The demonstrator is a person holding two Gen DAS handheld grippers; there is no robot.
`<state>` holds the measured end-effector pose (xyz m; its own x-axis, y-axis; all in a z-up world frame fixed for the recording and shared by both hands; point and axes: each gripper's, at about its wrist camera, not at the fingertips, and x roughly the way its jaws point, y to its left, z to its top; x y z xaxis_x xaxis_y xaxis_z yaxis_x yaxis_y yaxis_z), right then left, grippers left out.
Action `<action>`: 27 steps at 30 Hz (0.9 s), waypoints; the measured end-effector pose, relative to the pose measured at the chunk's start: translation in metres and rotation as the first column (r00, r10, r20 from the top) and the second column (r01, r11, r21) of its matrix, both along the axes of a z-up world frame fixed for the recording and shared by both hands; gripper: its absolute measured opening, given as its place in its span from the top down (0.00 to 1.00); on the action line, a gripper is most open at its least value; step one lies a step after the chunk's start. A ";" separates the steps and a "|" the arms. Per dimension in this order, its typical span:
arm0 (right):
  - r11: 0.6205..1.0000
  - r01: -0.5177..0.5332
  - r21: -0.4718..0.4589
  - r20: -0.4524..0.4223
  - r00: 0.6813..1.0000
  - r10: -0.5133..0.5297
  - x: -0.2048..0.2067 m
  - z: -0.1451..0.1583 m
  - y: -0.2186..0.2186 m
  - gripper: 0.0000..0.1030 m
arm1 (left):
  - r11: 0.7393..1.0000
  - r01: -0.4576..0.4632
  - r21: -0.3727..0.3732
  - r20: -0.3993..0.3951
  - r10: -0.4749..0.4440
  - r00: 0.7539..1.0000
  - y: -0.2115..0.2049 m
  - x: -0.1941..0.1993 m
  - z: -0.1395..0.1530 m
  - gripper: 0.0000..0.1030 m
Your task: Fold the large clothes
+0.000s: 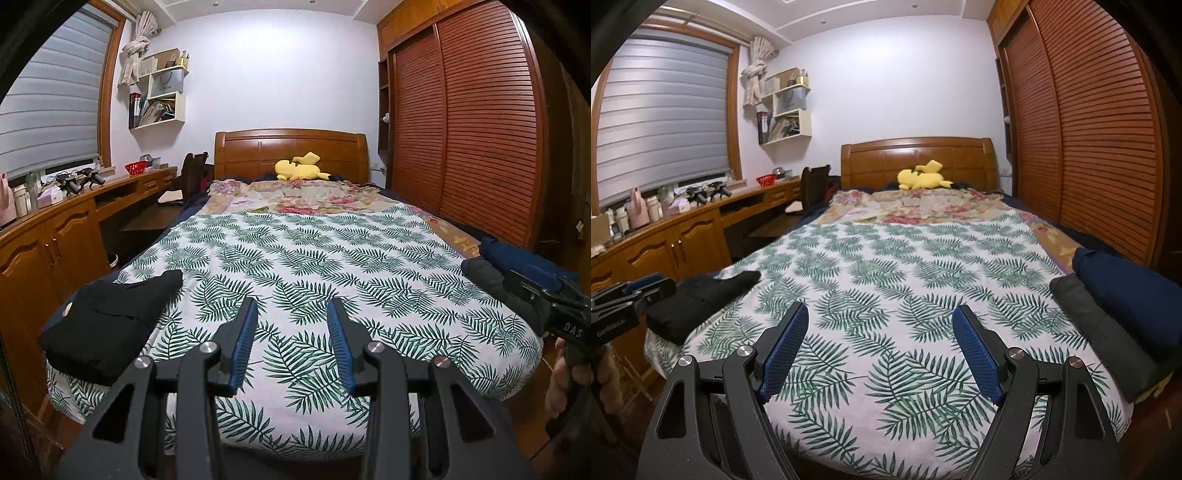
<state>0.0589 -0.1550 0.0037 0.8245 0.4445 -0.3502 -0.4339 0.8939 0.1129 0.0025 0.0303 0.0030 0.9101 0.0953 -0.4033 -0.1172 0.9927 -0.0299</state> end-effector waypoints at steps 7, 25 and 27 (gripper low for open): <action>1.000 0.000 0.003 0.003 1.000 0.000 -0.002 0.002 -0.001 0.20 | 1.000 -0.001 0.007 0.003 0.001 1.000 -0.001 -0.002 0.002 0.63; 1.000 -0.002 0.004 0.005 1.000 0.002 -0.003 0.002 -0.001 0.20 | 1.000 0.004 0.005 0.008 -0.004 1.000 -0.002 -0.006 0.004 0.63; 1.000 -0.003 0.004 0.005 1.000 0.003 -0.003 0.003 0.000 0.20 | 1.000 0.003 0.006 0.008 -0.003 1.000 -0.002 -0.006 0.004 0.63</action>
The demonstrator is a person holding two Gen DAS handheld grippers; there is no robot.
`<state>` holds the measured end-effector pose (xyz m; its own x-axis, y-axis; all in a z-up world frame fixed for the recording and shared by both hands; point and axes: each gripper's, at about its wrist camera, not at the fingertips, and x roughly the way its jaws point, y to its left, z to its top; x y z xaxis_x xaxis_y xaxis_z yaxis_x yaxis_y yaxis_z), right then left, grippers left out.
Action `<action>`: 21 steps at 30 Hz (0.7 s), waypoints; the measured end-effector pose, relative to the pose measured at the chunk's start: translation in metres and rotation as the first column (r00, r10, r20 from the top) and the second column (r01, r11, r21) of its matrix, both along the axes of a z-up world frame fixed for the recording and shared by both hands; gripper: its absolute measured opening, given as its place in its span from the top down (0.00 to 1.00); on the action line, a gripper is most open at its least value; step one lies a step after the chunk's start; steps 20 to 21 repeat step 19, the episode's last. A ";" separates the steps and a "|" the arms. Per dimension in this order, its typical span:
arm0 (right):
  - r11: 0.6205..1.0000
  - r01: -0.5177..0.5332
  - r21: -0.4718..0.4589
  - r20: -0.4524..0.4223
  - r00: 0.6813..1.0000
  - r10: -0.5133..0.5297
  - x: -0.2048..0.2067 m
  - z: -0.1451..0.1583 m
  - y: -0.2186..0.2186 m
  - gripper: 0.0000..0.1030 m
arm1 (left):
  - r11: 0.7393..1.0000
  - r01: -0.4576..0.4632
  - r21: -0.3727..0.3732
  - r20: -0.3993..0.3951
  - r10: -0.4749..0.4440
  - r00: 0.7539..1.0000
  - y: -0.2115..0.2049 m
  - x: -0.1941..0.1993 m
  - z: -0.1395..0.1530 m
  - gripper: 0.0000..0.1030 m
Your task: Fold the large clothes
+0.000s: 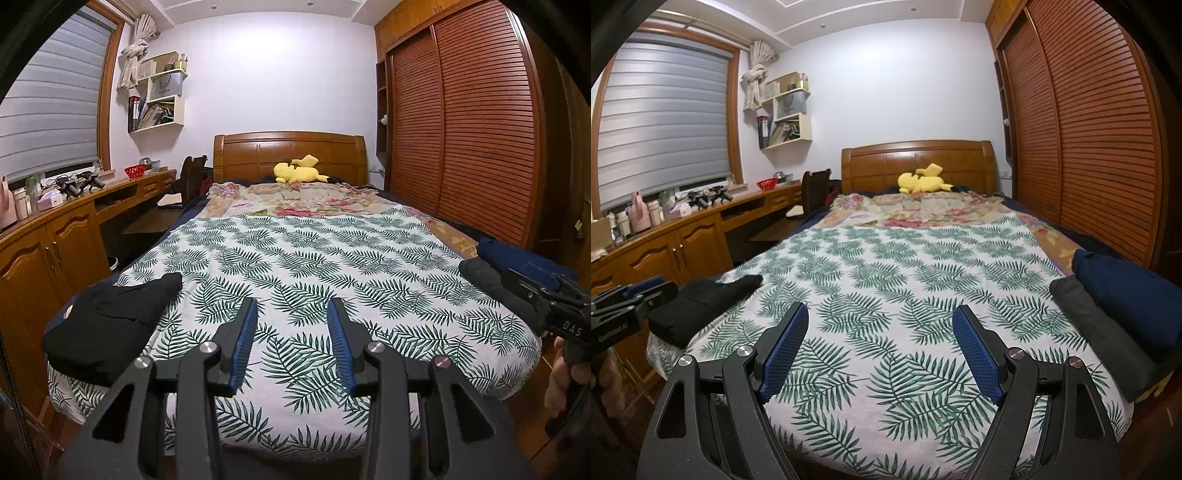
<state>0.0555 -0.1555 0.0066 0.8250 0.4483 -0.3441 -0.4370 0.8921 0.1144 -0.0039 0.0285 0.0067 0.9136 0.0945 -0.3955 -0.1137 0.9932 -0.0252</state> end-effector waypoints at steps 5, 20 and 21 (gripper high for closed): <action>1.000 0.002 0.001 0.000 1.000 -0.002 0.000 0.000 0.000 0.20 | 1.000 0.002 0.004 0.004 -0.002 1.000 -0.004 -0.001 0.002 0.63; 1.000 0.001 0.001 0.003 1.000 -0.001 0.000 0.001 0.000 0.20 | 1.000 0.004 0.004 0.005 -0.004 1.000 -0.003 -0.002 0.003 0.63; 1.000 0.001 0.001 0.003 1.000 -0.001 0.000 0.001 0.000 0.20 | 1.000 0.004 0.004 0.005 -0.004 1.000 -0.003 -0.002 0.003 0.63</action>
